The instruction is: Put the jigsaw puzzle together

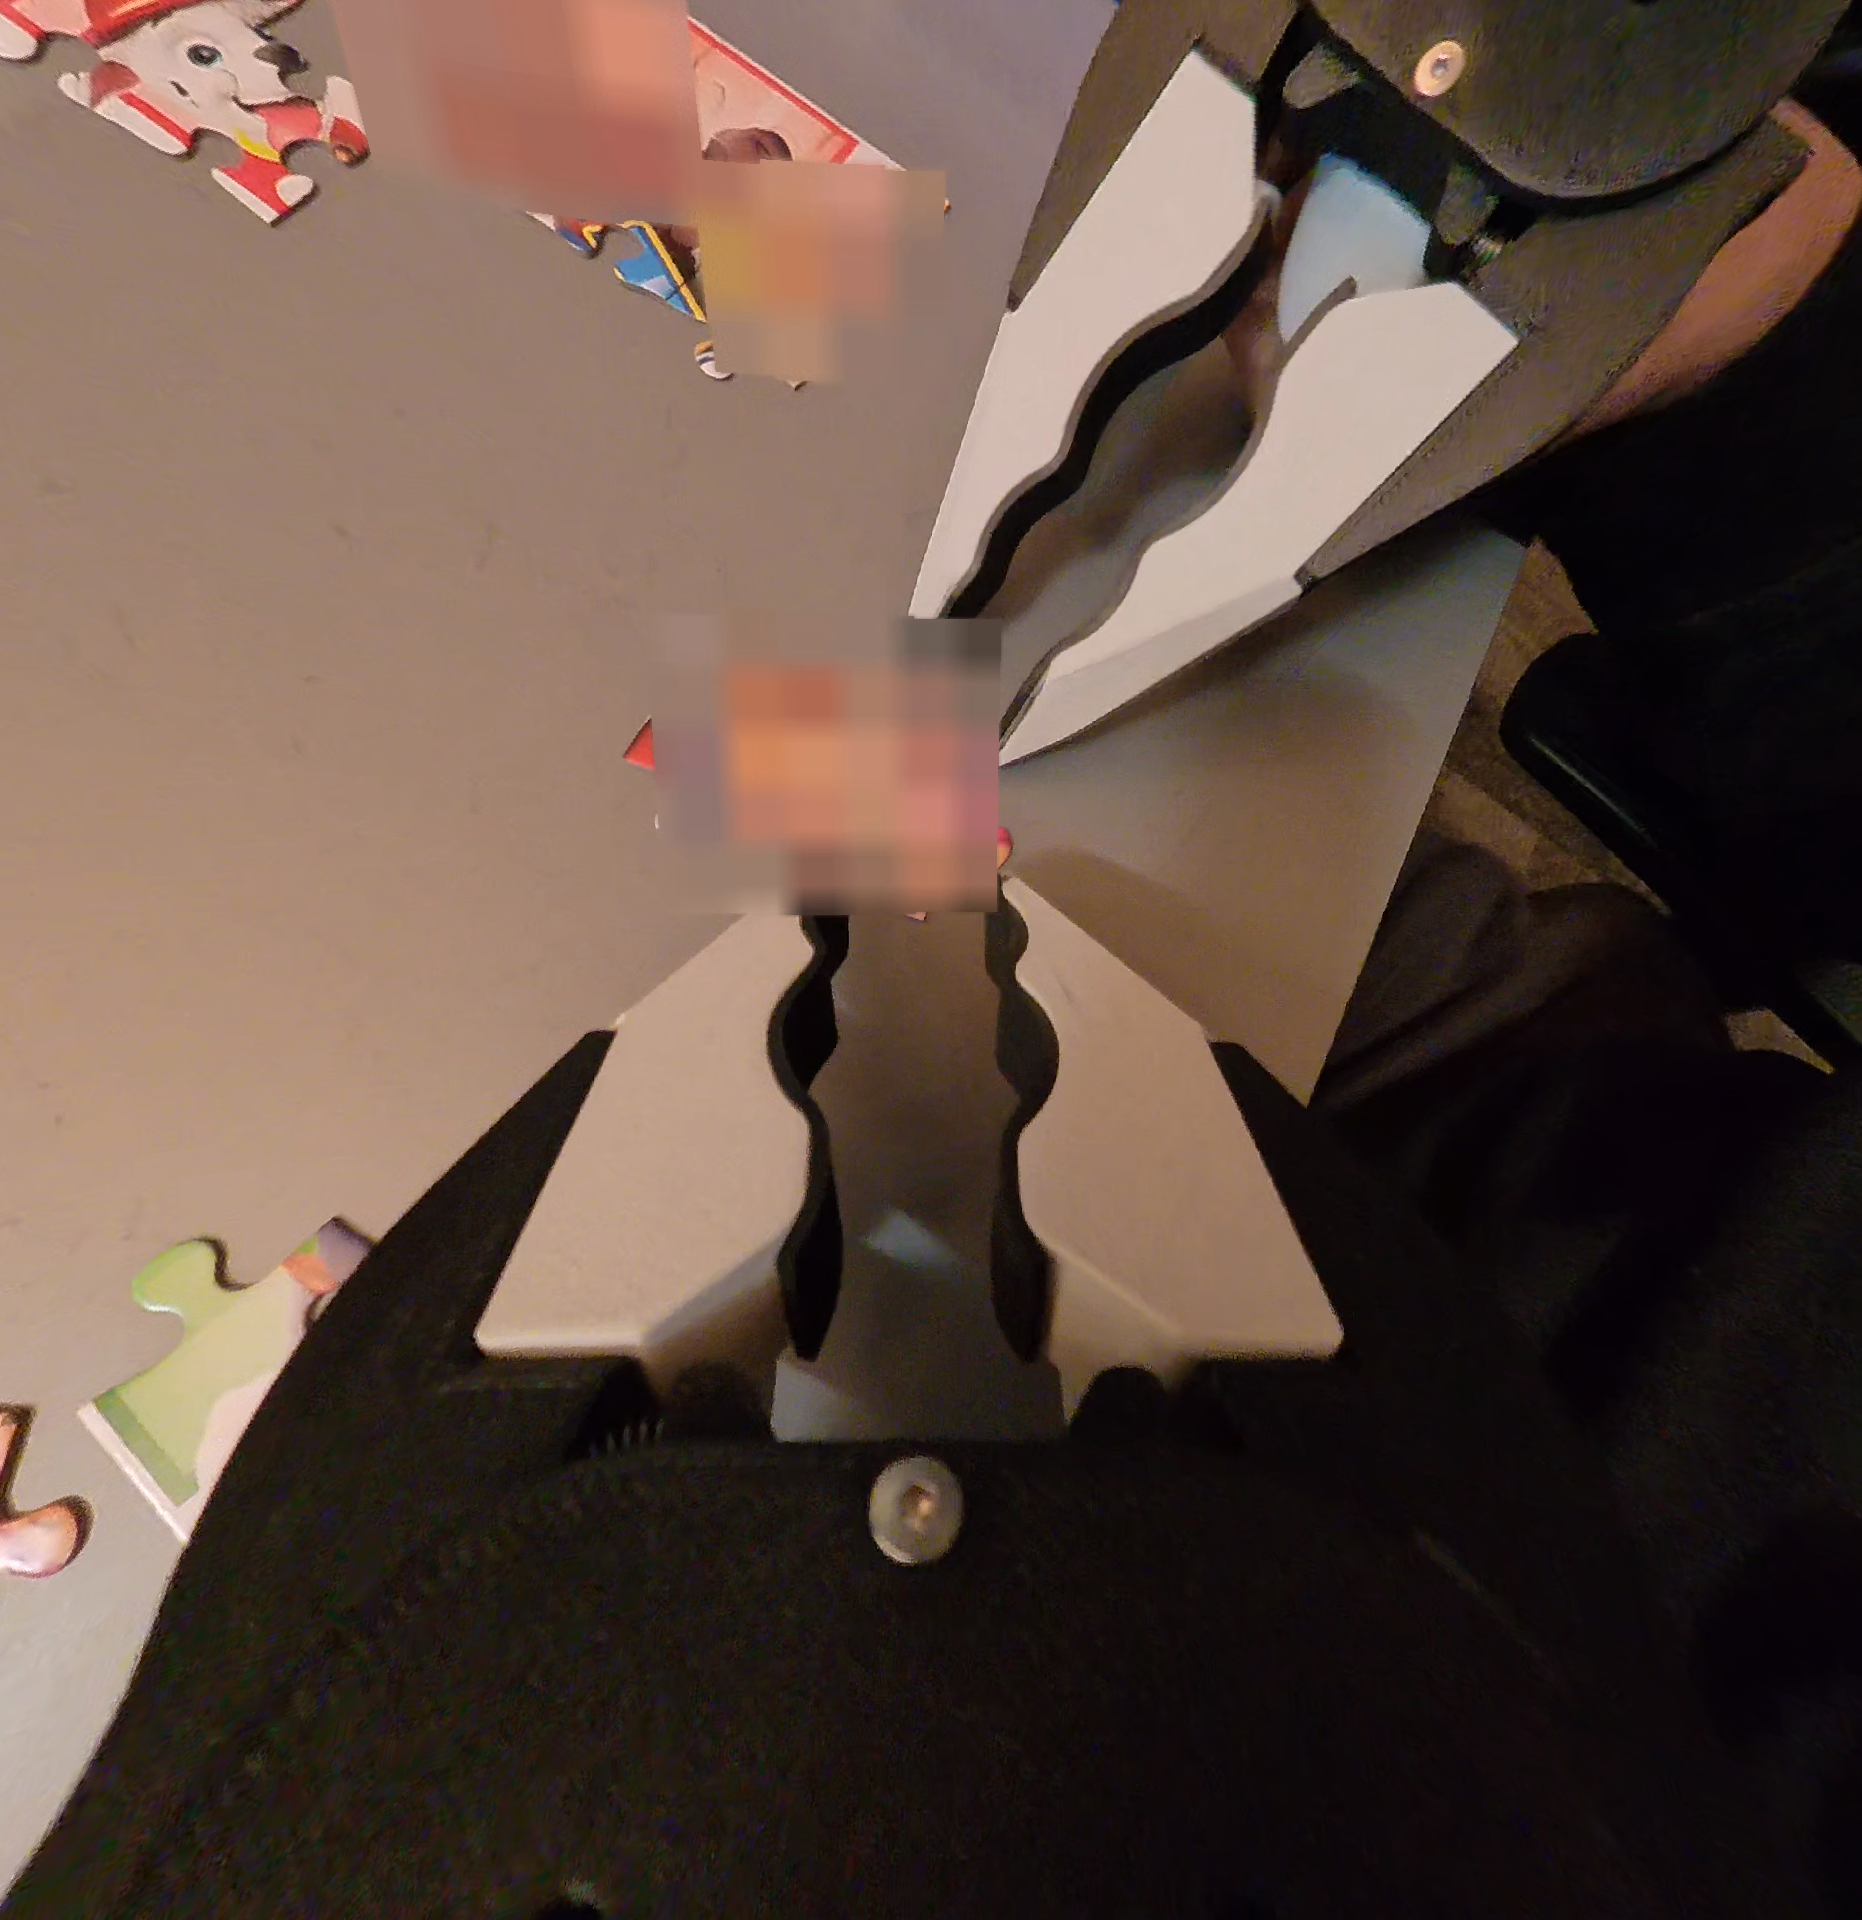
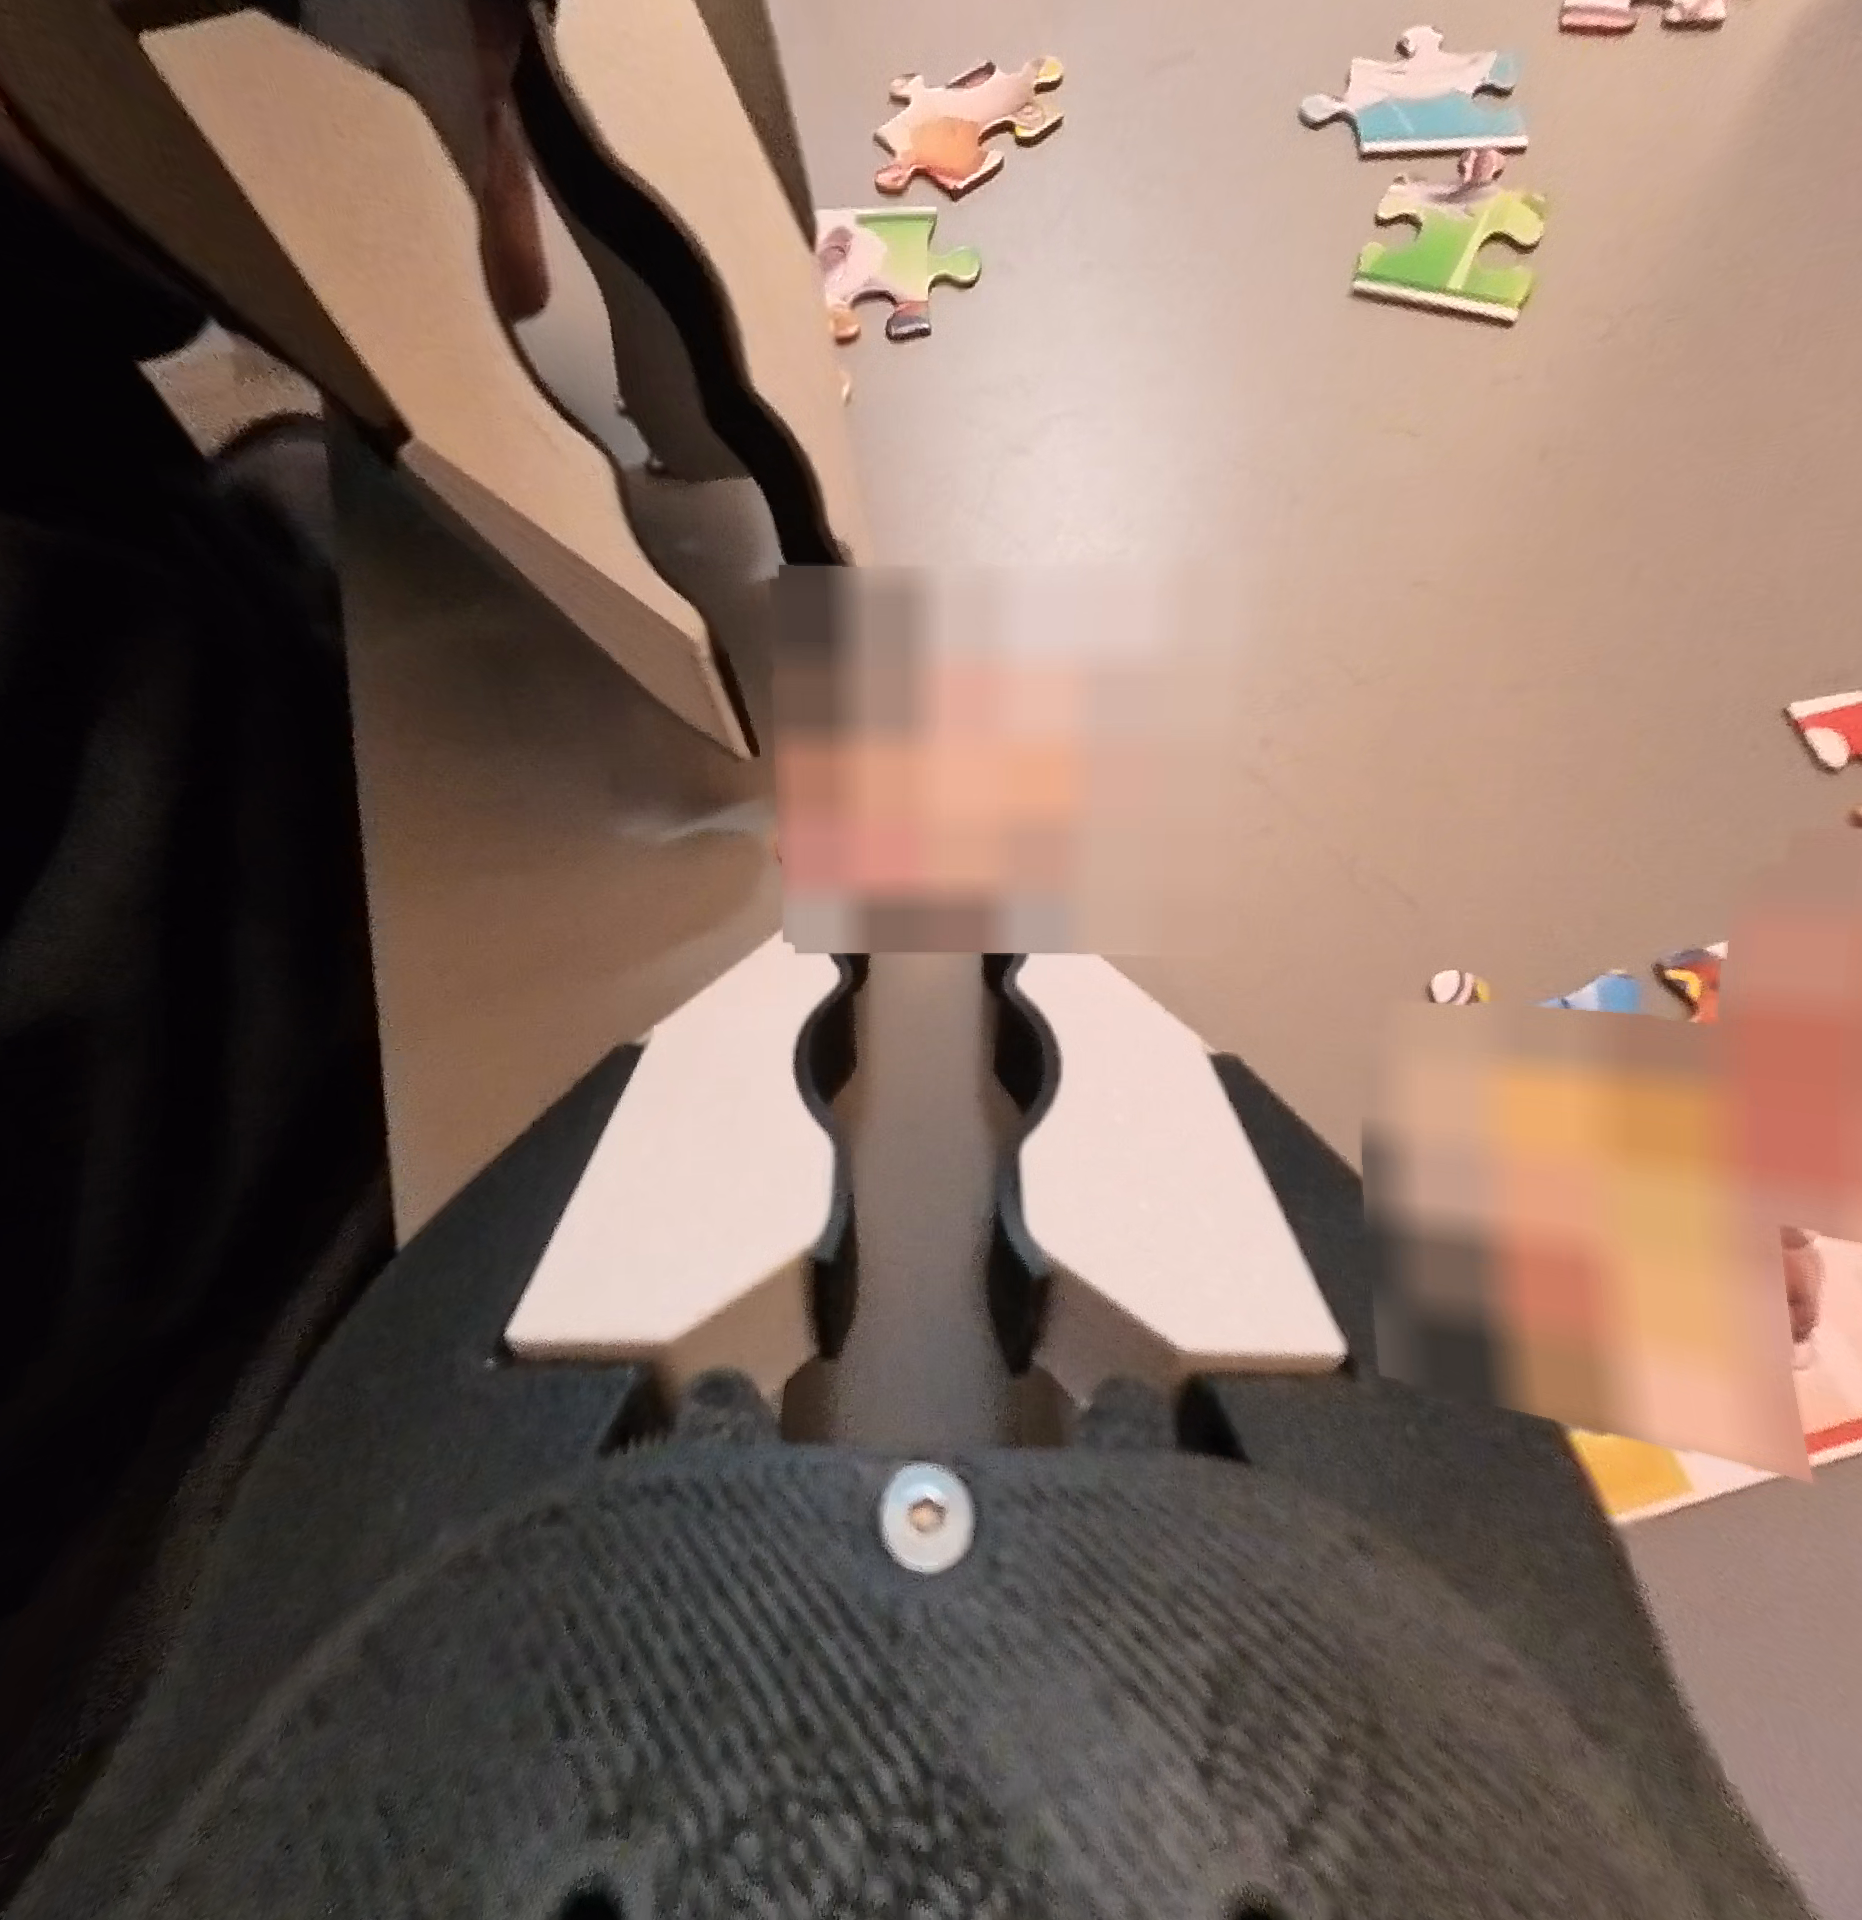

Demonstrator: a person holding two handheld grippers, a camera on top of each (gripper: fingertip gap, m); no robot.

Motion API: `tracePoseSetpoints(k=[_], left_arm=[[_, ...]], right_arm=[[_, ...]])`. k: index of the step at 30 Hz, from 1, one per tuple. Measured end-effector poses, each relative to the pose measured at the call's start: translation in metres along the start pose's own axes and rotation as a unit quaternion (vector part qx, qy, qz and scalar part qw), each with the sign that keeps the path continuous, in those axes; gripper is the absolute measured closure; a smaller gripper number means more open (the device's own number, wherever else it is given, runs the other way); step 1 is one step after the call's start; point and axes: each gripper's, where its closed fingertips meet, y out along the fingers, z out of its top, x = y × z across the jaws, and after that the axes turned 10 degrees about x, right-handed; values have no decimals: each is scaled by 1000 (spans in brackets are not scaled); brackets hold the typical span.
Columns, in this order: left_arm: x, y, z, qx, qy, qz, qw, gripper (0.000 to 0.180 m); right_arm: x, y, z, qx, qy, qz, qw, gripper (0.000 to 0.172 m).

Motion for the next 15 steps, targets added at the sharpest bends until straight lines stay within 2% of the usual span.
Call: tracePoseSetpoints(k=[3, 10, 15], left_arm=[[-2, 3, -3, -7, 3, 4, 1000, 157], [2, 5, -8, -23, 4, -5, 1000, 158], [13, -4, -18, -64, 43, -17, 997, 162]], right_arm=[[-2, 2, 0, -1, -35, -2, 999, 154], [-8, 8, 4, 6, -33, 13, 999, 159], [-20, 10, 4, 4, -41, 38, 998, 162]])
